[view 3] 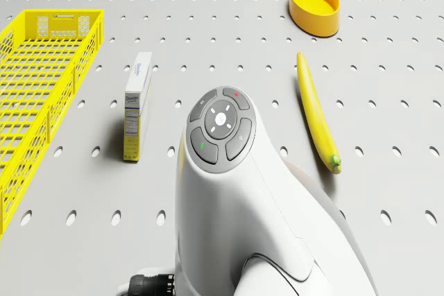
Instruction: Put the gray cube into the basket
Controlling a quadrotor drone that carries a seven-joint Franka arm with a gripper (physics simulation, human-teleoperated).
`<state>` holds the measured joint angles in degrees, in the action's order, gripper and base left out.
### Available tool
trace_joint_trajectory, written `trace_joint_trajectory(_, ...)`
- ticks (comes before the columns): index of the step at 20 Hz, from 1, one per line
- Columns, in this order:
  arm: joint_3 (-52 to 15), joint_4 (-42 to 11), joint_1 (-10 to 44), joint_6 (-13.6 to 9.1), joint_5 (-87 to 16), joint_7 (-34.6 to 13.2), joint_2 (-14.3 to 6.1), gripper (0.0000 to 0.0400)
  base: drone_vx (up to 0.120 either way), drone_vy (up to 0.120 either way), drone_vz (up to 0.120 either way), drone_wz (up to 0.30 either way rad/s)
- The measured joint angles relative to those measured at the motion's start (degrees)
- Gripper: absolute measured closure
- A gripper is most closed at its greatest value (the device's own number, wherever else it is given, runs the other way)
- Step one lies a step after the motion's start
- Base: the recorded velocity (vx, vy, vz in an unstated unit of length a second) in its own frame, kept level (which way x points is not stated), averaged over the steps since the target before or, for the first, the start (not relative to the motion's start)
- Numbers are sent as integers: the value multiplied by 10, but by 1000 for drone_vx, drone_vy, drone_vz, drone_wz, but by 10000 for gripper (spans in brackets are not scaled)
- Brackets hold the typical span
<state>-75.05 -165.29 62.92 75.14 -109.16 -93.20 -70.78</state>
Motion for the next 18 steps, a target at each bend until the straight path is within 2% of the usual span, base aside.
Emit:
trace_joint_trajectory(9, 44, 9, 0, 43, -36, 3, -30, 0, 0, 0, 0, 0)
trace_joint_trajectory(18, 56, 15, -3, 67, -43, 8, -50, 0, 0, 0, 0, 0)
